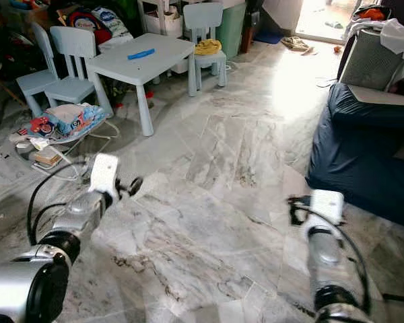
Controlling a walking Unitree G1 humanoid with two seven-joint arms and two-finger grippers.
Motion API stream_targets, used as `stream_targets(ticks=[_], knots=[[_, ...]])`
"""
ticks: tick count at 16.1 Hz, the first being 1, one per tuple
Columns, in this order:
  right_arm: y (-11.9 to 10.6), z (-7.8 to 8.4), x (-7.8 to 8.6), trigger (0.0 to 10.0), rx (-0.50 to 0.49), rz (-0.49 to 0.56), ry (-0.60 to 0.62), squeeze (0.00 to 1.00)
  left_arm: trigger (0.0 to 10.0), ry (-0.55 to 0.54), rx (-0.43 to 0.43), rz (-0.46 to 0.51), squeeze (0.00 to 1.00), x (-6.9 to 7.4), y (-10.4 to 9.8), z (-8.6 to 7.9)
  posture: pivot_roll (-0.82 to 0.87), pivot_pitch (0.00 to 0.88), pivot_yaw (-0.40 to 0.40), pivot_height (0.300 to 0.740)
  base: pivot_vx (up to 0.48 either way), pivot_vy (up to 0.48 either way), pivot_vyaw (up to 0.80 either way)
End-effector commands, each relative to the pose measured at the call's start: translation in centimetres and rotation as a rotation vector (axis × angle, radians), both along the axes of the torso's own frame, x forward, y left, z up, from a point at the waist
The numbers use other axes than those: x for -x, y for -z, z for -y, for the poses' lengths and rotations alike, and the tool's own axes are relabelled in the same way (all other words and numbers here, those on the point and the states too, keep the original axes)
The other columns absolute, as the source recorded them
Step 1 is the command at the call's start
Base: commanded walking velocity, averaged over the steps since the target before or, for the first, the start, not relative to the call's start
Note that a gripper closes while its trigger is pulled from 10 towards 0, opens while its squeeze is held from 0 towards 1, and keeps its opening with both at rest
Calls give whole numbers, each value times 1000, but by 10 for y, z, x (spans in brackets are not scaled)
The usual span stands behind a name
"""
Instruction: Hang keys on a hook
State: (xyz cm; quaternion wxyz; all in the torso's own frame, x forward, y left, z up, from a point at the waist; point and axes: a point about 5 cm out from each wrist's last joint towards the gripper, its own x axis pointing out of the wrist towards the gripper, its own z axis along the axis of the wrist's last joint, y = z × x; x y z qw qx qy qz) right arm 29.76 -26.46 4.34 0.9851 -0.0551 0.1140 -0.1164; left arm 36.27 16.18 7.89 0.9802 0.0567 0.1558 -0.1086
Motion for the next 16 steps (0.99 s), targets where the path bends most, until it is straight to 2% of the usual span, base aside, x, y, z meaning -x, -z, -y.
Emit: stream_targets(ticks=[1,2,3,6,7,9,10,11,12,14,16], knots=[[-2,-2,1,10000,18,21,-28,0,10000,39,-8,38,0,-3,-7,3,-56,0,16,740,0,0,0],[-4,-11,6,10000,61,46,-97,0,10000,75,-20,92,0,-2,-10,3,-49,0,16,740,0,0,0],[-5,-13,11,10000,83,64,-122,0,10000,75,6,116,0,0,-10,1,-48,0,16,740,0,0,0],[-14,-16,29,10000,96,124,-124,0,10000,101,-32,230,0,10,-11,-8,-46,0,19,740,0,0,0],[-25,-20,42,10000,102,162,-119,0,10000,67,-28,272,0,14,-12,-17,-41,0,15,740,0,0,0],[-43,-31,55,10000,58,216,-117,0,10000,22,-62,334,0,22,-14,-25,-25,0,-2,740,0,0,0],[-50,-37,57,10000,36,233,-131,0,10000,36,-55,351,0,27,-15,-26,-20,0,-5,740,0,0,0],[-53,-41,58,10000,8,226,-142,0,10000,60,-83,368,0,31,-17,-28,-17,0,-7,740,0,0,0],[-60,-48,59,10000,-54,224,-167,0,10000,72,-58,378,0,41,-19,-29,-7,0,-9,740,0,0,0],[-69,-60,64,10000,-110,185,-239,0,10000,101,-57,380,0,54,-23,-25,2,0,-2,740,0,0,0],[-69,-62,68,10000,-125,147,-267,0,10000,72,-26,336,0,62,-21,-25,14,0,-7,740,0,0,0]])
